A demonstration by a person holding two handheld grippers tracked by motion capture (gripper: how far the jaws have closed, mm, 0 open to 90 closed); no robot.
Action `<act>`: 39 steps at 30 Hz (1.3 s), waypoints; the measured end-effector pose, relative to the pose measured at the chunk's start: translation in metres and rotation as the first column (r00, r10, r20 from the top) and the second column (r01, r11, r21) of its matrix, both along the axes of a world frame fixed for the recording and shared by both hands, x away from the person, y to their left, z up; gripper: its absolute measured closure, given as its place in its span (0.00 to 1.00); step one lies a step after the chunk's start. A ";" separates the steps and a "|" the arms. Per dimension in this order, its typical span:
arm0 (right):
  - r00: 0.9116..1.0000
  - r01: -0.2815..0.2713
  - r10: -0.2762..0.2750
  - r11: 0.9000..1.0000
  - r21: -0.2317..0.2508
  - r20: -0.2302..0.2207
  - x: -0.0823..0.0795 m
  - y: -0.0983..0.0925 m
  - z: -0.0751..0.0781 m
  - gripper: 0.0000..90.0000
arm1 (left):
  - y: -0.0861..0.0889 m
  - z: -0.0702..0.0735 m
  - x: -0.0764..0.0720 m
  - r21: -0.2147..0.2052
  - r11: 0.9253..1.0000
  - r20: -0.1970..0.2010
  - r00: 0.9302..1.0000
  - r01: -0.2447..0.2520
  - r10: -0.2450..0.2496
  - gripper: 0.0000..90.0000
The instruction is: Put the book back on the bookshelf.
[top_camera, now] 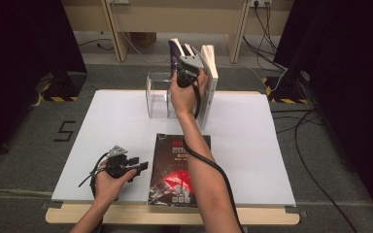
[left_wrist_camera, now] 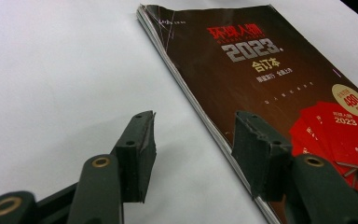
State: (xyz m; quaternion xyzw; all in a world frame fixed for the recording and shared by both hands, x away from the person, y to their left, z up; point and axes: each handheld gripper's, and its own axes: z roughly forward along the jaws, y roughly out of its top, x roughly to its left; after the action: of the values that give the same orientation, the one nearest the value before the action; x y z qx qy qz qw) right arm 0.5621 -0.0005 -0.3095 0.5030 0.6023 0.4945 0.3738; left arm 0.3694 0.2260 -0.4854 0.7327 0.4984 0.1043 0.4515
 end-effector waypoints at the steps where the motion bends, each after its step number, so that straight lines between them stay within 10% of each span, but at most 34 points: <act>1: 1.000 0.001 -0.001 1.000 -0.007 -0.007 0.000 0.001 -0.001 0.92 | 0.000 0.000 0.000 0.000 1.000 0.000 1.000 0.000 0.000 0.53; 25: 0.988 -0.094 0.096 0.995 0.018 -0.121 -0.037 -0.017 -0.005 0.86 | -0.005 -0.001 -0.003 0.003 1.000 -0.003 1.000 0.009 -0.009 0.53; 39: 0.973 -0.102 0.105 0.994 0.025 -0.208 -0.025 -0.023 0.014 0.82 | -0.005 0.000 -0.002 0.005 1.000 -0.006 1.000 0.010 -0.010 0.53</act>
State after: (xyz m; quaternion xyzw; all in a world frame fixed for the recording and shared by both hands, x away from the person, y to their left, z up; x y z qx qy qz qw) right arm 0.5372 -0.0234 -0.2951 0.5228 0.6600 0.4620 0.2786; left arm 0.3672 0.2213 -0.4856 0.7365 0.4960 0.1010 0.4487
